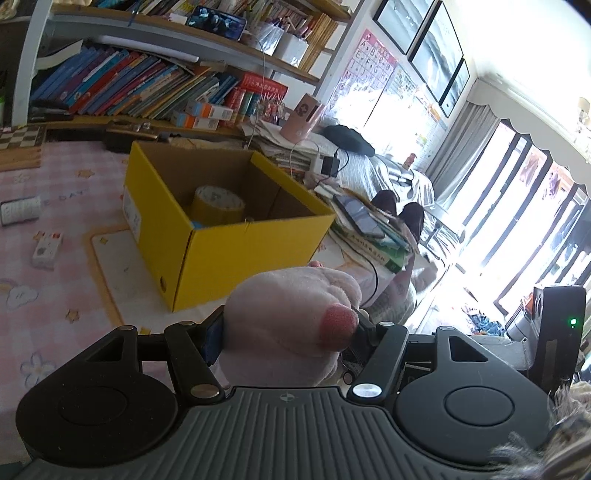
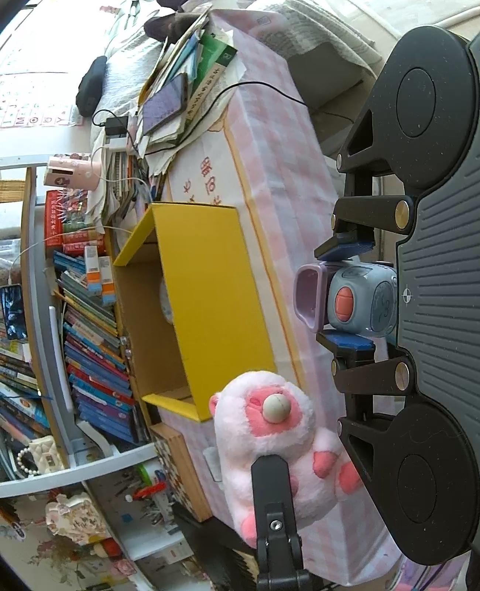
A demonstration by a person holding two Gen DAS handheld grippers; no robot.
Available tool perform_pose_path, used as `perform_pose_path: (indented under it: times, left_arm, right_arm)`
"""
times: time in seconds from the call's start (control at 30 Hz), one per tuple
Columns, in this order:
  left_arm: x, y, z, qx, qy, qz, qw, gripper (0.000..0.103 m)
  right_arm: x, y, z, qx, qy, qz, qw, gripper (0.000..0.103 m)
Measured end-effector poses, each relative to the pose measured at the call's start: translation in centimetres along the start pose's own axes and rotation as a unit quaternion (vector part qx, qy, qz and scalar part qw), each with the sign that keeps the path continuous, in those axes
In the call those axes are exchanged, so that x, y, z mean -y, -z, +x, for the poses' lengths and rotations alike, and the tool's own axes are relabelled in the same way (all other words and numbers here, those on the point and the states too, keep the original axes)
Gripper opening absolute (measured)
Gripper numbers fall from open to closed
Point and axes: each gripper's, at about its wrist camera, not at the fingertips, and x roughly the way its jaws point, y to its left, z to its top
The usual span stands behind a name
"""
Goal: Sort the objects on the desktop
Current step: 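Carry the plush pig and toy car toward the yellow box with both tools, then lower the pig into the box and open the left tool while the right tool releases the car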
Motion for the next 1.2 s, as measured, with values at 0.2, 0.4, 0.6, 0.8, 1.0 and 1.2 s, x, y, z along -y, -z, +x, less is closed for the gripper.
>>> perform_pose_path:
  times: [0.2, 0.4, 0.6, 0.8, 1.0, 1.2]
  left_arm:
    - [0.7, -2.2, 1.4, 0.024, -0.005, 0.001, 0.9997, 0.062]
    - [1.3, -4.6, 3.1, 0.051, -0.014, 0.007, 0.9986, 0.062]
    - [1.5, -7.3, 4.8, 0.082, -0.044, 0.022, 0.9954, 0.062]
    - [0.9, -9.6, 7.0, 0.096, -0.095, 0.046, 0.9897, 0.062]
    - [-0.3, -11.1, 10.1, 0.079, -0.137, 0.067, 0.9851, 0.062]
    - [-0.4, -11.5, 14.2, 0.036, -0.154, 0.114, 0.9808, 0.062]
  right_arm:
    - [1.4, -2.4, 1.3, 0.012, -0.011, -0.008, 1.0, 0.04]
    - [3.1, -6.3, 2.3, 0.041, -0.024, -0.015, 0.999, 0.04]
    - [4.6, -10.7, 3.3, 0.085, -0.042, -0.031, 0.995, 0.04]
    - [5.4, -14.1, 5.4, 0.104, -0.062, -0.057, 0.991, 0.04]
    - [5.3, -16.0, 8.7, 0.092, -0.078, -0.086, 0.989, 0.04]
    - [4.2, -16.0, 12.3, 0.058, -0.089, -0.172, 0.979, 0.04]
